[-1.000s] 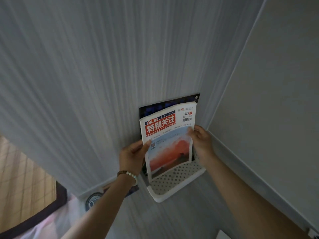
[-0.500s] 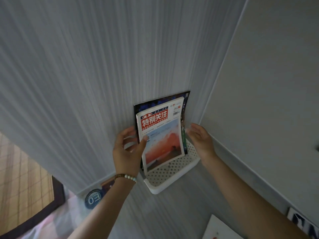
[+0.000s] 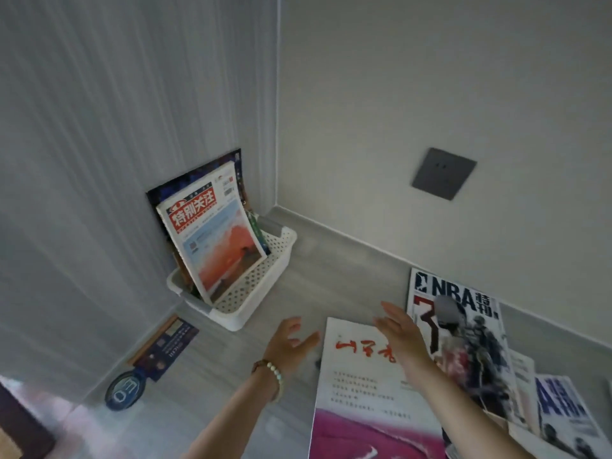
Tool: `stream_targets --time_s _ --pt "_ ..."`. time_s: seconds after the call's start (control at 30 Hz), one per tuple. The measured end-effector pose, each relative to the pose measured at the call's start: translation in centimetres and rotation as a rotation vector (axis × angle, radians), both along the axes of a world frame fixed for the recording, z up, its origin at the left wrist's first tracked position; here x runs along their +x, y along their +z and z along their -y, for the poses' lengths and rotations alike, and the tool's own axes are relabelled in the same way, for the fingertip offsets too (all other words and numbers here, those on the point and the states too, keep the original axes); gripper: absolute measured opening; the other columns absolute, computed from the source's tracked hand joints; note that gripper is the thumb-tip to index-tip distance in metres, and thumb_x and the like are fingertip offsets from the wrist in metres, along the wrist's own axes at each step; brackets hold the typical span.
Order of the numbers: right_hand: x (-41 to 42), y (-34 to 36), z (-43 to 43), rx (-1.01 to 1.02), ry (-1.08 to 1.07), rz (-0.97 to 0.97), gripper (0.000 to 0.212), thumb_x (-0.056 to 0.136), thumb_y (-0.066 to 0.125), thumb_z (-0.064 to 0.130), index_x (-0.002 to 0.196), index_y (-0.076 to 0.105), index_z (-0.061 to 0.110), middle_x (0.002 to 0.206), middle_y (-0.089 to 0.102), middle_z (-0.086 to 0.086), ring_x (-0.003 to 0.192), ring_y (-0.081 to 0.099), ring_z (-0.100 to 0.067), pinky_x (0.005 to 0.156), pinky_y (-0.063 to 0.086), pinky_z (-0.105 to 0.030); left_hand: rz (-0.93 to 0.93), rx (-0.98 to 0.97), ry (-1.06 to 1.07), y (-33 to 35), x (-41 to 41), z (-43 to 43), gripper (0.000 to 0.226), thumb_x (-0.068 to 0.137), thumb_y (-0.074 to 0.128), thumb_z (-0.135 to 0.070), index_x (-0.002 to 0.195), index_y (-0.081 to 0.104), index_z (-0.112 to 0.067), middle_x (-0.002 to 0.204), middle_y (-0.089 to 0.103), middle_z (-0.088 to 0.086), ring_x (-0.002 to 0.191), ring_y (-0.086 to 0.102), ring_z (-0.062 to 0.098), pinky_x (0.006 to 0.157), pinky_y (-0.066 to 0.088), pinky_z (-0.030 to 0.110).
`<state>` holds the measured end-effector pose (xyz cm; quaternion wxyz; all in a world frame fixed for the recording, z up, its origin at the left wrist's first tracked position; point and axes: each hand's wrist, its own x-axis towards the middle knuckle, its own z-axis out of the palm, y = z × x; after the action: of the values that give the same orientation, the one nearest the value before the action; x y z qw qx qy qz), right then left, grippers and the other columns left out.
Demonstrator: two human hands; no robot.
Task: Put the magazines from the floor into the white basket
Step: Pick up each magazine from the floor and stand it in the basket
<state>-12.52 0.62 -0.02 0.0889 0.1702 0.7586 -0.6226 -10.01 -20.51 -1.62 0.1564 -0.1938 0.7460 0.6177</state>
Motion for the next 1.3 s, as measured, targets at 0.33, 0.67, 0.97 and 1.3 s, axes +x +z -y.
stream_targets --time_s 0.33,0.67,0.97,1.3 --pt "11.1 -3.3 -5.8 0.065 -0.302 0.05 0.042 0.081 0.069 0.008 0.12 0.055 0.015 0.128 0.058 -0.011 0.115 0.056 -0.028 0.091 0.051 -0.041 0.004 0.017 -0.268 -5.6 4.0 -3.6 0.03 0.08 0.057 0.006 0.11 0.061 0.005 0.113 0.064 0.02 0.108 0.06 0.035 0.095 0.047 0.051" --pt "13.8 -3.7 -5.4 -0.2 -0.41 0.082 0.039 0.081 0.067 0.0 0.117 0.054 0.011 0.13 0.056 -0.013 0.109 0.055 -0.024 0.092 0.047 -0.041 -0.051 0.061 -0.254 -4.5 8.4 -3.5 0.029 0.09 0.054 -0.016 0.117 0.055 -0.006 0.112 0.064 0.007 0.11 0.059 0.027 0.097 0.047 0.044" --pt "10.5 0.4 -2.9 -0.172 -0.083 0.081 0.04 0.067 0.074 0.041 0.103 0.066 0.026 0.112 0.07 -0.007 0.104 0.065 -0.027 0.095 0.049 -0.05 -0.26 0.199 -0.143 3.8 5.4 0.5 0.017 0.089 0.053 -0.014 0.103 0.058 -0.022 0.102 0.066 -0.006 0.088 0.063 -0.002 0.067 0.053 0.013" --pt "-3.3 11.1 5.4 -0.144 0.183 -0.318 0.012 0.084 0.067 0.023 0.093 0.062 0.018 0.09 0.074 0.0 0.078 0.072 -0.016 0.066 0.058 -0.027 -0.551 0.126 0.178 13.3 0.6 8.8 0.013 0.089 0.052 -0.026 0.096 0.062 -0.025 0.107 0.067 0.002 0.098 0.066 0.022 0.07 0.058 0.026"
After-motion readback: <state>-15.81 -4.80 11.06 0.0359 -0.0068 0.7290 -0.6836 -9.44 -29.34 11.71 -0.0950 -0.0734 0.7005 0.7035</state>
